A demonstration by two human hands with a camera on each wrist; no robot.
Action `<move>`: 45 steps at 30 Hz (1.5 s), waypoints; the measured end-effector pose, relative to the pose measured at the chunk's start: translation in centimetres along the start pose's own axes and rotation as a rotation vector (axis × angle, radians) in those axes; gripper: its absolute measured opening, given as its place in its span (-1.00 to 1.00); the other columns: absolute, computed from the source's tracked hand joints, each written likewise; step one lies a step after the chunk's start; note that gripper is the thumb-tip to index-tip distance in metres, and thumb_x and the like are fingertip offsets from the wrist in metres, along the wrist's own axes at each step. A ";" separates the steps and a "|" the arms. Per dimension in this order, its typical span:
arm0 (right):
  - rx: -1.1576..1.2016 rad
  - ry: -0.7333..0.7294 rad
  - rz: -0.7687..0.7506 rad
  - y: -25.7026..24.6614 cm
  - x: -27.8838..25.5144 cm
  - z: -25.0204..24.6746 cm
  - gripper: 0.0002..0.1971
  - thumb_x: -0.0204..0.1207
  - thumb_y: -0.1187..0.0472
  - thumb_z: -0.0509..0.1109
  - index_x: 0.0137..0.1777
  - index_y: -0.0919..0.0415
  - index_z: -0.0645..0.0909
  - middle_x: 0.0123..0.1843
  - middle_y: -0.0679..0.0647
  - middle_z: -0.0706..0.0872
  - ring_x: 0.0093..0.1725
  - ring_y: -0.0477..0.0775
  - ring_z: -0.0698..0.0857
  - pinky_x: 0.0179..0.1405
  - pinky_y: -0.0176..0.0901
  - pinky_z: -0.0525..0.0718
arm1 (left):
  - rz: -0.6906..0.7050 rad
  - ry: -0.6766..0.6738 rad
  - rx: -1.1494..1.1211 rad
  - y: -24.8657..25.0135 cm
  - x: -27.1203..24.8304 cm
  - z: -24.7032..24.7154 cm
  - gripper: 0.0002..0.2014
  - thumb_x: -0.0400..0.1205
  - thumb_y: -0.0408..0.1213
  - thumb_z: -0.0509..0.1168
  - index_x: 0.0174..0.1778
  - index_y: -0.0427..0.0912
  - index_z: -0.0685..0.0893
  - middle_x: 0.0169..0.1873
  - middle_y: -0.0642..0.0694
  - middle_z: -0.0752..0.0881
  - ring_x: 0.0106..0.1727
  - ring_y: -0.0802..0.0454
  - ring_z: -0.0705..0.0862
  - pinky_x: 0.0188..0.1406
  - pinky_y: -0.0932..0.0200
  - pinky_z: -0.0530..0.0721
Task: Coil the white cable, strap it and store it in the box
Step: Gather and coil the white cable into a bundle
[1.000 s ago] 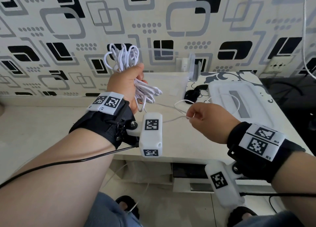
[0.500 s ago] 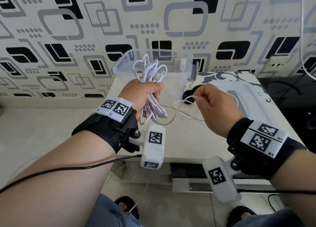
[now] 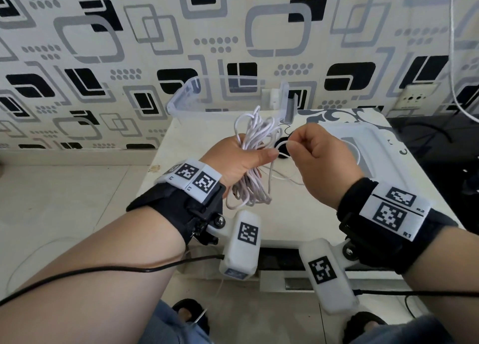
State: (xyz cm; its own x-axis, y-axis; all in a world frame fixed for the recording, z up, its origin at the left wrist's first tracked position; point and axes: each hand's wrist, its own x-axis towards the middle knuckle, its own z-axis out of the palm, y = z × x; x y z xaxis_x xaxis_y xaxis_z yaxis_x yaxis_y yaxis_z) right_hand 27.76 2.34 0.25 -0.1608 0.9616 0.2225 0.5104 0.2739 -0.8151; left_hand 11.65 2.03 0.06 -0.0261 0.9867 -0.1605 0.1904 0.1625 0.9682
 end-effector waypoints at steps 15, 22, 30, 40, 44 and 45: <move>0.133 0.036 0.070 -0.2 0.4 -0.6 -0.87 0.49 0.08 0.36 -0.11 0.14 0.60 -0.16 0.18 0.77 -0.48 -0.17 0.47 -0.56 -0.54 0.41 | 0.006 -0.003 -0.046 -0.1 0.0 0.4 -0.85 0.51 -0.40 0.37 -0.39 -0.18 0.64 -0.57 -0.05 0.71 -0.45 -0.08 0.71 -0.32 0.04 0.68; 0.038 0.046 0.048 0.3 0.3 -0.9 -0.98 0.50 0.15 0.35 -0.15 0.02 0.59 -0.24 -0.17 0.61 -0.19 -0.17 0.55 -0.32 -0.57 0.44 | -0.011 0.067 -0.191 -0.2 0.4 0.0 -0.77 0.46 -0.38 0.37 -0.52 -0.18 0.57 -0.65 -0.05 0.58 -0.54 -0.06 0.63 -0.20 -0.12 0.64; 0.037 0.048 0.074 0.4 0.5 -0.7 -0.90 0.50 0.15 0.38 -0.24 0.02 0.65 -0.39 -0.08 0.57 -0.45 -0.16 0.49 -0.47 -0.55 0.42 | -0.004 0.023 -0.101 -0.2 0.2 -0.1 -0.75 0.38 -0.29 0.41 -0.63 -0.07 0.59 -0.65 -0.06 0.59 -0.48 -0.14 0.59 -0.35 0.04 0.62; 0.289 -0.012 0.156 -0.5 0.2 -0.1 -0.93 0.51 0.31 0.37 -0.20 0.22 0.64 -0.41 0.09 0.71 -0.51 -0.14 0.65 -0.35 -0.26 0.73 | 0.010 -0.058 0.035 0.6 -1.2 0.9 -0.92 0.44 -0.31 0.47 -0.27 -0.23 0.73 -0.54 -0.10 0.67 -0.53 -0.01 0.66 -0.47 0.18 0.64; 0.399 -0.014 0.191 -0.5 0.2 0.1 -0.89 0.50 0.35 0.37 -0.25 0.22 0.60 -0.38 0.10 0.74 -0.46 -0.03 0.70 -0.28 -0.10 0.78 | 0.030 -0.085 0.088 0.8 -1.6 1.5 -0.89 0.43 -0.29 0.51 -0.16 -0.17 0.78 -0.27 -0.26 0.80 -0.31 -0.05 0.75 -0.16 -0.01 0.76; 0.415 -0.014 0.189 -0.5 0.2 0.1 -0.89 0.50 0.37 0.37 -0.25 0.23 0.59 -0.37 0.11 0.75 -0.44 0.01 0.71 -0.27 -0.07 0.78 | 0.031 -0.089 0.115 1.0 -1.5 1.4 -0.83 0.42 -0.26 0.52 -0.10 -0.18 0.78 -0.21 -0.26 0.81 -0.26 -0.06 0.75 -0.08 -0.03 0.75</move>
State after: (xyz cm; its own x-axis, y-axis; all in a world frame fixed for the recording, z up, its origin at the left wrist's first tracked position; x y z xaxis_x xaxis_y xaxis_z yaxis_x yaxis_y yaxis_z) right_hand 27.42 2.36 0.69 -0.1098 0.9930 0.0440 0.1509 0.0604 -0.9867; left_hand 13.29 0.65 0.96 0.0676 0.9861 -0.1518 0.3014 0.1248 0.9453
